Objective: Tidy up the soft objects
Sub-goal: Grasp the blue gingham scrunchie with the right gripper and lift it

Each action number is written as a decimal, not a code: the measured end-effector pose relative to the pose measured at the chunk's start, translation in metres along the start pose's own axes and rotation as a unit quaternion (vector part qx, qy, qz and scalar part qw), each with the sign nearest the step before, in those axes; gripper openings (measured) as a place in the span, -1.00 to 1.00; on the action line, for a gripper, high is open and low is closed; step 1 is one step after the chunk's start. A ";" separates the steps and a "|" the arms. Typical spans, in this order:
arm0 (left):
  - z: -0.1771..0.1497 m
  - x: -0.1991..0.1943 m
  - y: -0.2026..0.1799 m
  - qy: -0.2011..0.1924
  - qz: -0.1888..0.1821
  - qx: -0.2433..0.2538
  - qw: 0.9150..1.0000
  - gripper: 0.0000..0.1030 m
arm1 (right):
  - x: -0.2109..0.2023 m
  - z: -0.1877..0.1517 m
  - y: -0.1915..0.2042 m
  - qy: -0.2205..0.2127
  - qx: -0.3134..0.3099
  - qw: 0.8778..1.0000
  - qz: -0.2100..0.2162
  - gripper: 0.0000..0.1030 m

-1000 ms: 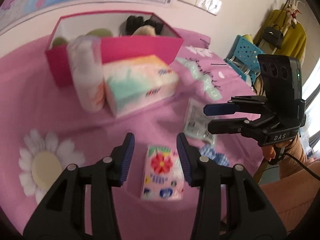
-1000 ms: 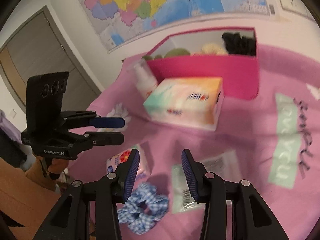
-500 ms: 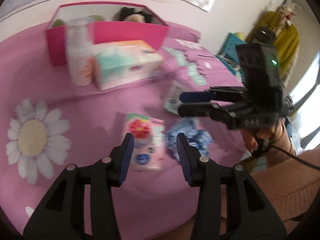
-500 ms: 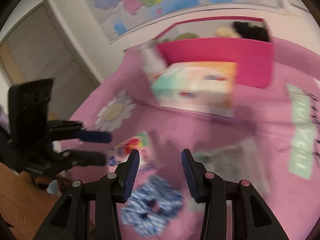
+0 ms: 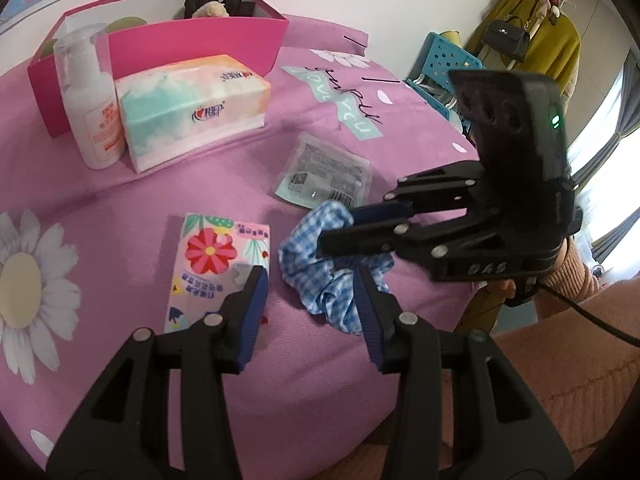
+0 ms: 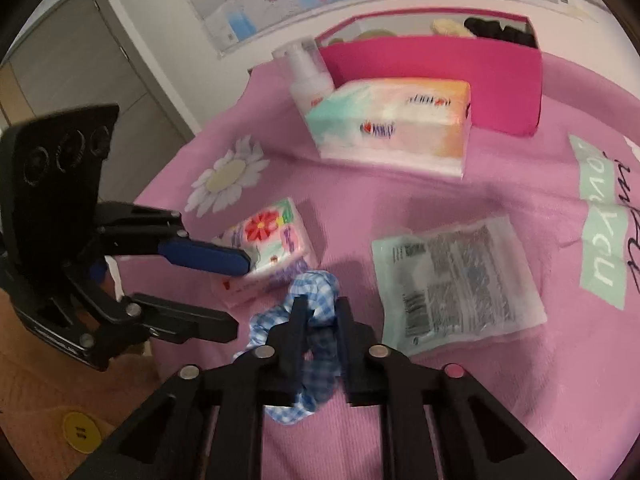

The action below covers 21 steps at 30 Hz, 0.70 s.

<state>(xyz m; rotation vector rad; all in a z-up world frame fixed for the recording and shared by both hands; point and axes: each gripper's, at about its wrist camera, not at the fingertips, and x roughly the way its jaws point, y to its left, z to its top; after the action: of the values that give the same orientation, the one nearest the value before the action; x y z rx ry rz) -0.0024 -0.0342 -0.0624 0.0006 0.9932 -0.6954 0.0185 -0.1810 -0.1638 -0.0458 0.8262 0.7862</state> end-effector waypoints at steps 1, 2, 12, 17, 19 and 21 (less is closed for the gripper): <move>0.001 0.001 0.001 0.000 -0.001 0.001 1.000 -0.11 | -0.003 0.001 0.000 -0.006 0.000 1.000 0.002 -0.78; 0.002 0.002 0.001 -0.001 -0.004 0.002 1.000 -0.11 | -0.009 0.004 0.000 -0.016 0.000 1.000 0.004 -0.79; 0.027 0.013 0.001 -0.008 -0.039 0.013 0.999 -0.11 | -0.046 0.031 0.000 -0.083 -0.007 0.997 -0.002 -0.80; 0.057 0.009 0.003 -0.033 -0.052 0.019 0.998 -0.11 | -0.064 0.054 -0.006 -0.114 -0.016 0.993 -0.014 -0.80; 0.074 0.005 0.003 -0.046 -0.052 0.023 0.997 -0.16 | -0.070 0.068 -0.007 -0.128 -0.026 0.991 -0.027 -0.80; 0.091 0.003 0.001 -0.059 -0.042 0.032 0.997 -0.29 | -0.073 0.082 -0.010 -0.141 -0.031 0.989 -0.033 -0.80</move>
<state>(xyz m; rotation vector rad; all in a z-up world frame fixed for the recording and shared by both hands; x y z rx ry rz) 0.0689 -0.0624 -0.0134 -0.0264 0.8608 -0.7952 0.0474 -0.2059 -0.0607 -0.0158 0.5299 0.7352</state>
